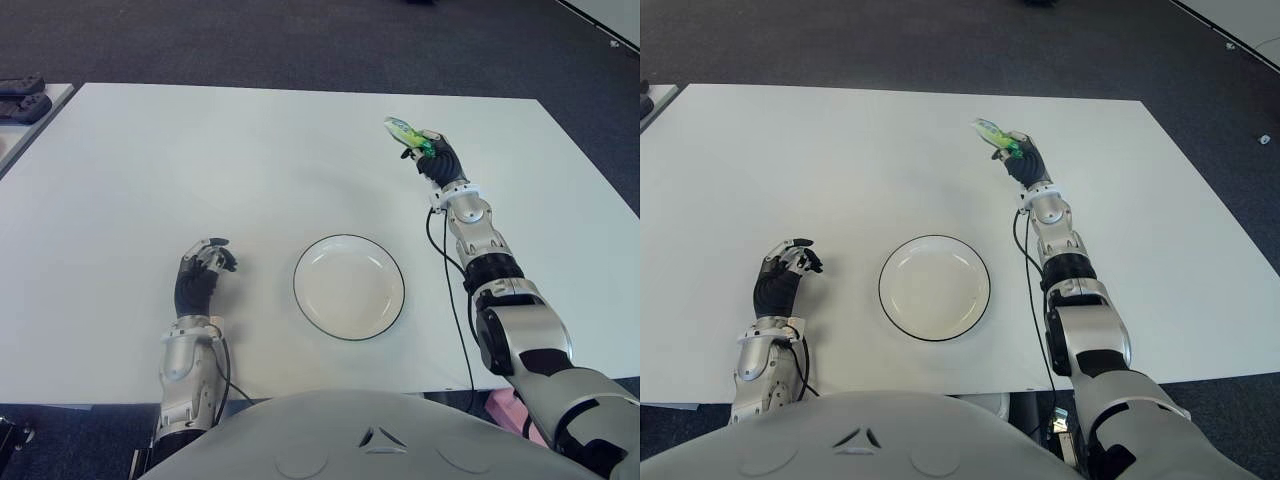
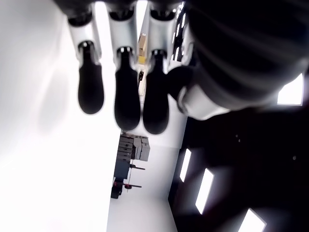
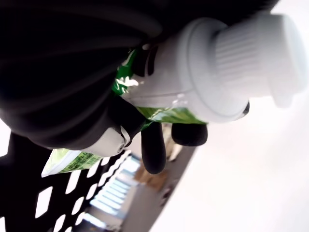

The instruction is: Put the toothpaste on the table into the plate.

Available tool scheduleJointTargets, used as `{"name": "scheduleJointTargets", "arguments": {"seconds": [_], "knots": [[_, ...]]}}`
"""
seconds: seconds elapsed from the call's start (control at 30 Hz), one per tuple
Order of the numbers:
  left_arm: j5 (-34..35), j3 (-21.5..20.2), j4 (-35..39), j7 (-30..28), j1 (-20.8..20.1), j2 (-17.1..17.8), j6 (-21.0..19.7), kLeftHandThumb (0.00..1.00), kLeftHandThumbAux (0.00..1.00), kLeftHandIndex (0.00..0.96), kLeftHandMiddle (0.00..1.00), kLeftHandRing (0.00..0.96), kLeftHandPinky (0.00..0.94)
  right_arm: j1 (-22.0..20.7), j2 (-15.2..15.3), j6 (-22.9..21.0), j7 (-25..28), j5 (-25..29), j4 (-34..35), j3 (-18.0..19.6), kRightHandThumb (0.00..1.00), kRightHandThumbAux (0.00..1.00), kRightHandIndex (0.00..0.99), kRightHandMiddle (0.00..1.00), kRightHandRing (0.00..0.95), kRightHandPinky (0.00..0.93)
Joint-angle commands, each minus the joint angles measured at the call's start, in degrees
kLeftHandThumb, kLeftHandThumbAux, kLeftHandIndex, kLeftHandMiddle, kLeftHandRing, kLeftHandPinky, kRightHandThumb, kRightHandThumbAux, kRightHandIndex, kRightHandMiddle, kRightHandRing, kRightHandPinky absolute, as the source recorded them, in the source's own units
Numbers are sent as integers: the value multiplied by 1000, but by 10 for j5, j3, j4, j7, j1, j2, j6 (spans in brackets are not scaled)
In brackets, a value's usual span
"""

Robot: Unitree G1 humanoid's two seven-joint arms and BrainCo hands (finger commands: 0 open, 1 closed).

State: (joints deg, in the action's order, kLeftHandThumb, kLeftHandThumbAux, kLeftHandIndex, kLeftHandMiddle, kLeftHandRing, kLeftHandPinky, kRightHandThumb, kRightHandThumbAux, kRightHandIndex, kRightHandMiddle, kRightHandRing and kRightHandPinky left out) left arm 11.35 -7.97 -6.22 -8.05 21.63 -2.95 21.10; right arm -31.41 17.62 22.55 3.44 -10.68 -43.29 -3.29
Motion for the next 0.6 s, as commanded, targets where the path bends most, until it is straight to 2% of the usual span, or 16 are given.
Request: {"name": "scheduleJointTargets", "arguments": {"seconds": [0.03,0.27,0.6], "knots": [[-1,2,-14,6,-2,-7,-1,703,718,436,618,596,594,38,-3,44,16,-22,62,-31,853,679,397,536,891,855],[-7,4,-13,5,-3,-8,1,704,718,435,615,595,584,98,3,69,88,-21,161,-80,853,679,397,533,876,831],[-2,6,-21,-1,-8,-5,-1,701,719,434,612,593,578,126,14,108,174,-40,222,-150,850,681,392,533,867,838]]}}
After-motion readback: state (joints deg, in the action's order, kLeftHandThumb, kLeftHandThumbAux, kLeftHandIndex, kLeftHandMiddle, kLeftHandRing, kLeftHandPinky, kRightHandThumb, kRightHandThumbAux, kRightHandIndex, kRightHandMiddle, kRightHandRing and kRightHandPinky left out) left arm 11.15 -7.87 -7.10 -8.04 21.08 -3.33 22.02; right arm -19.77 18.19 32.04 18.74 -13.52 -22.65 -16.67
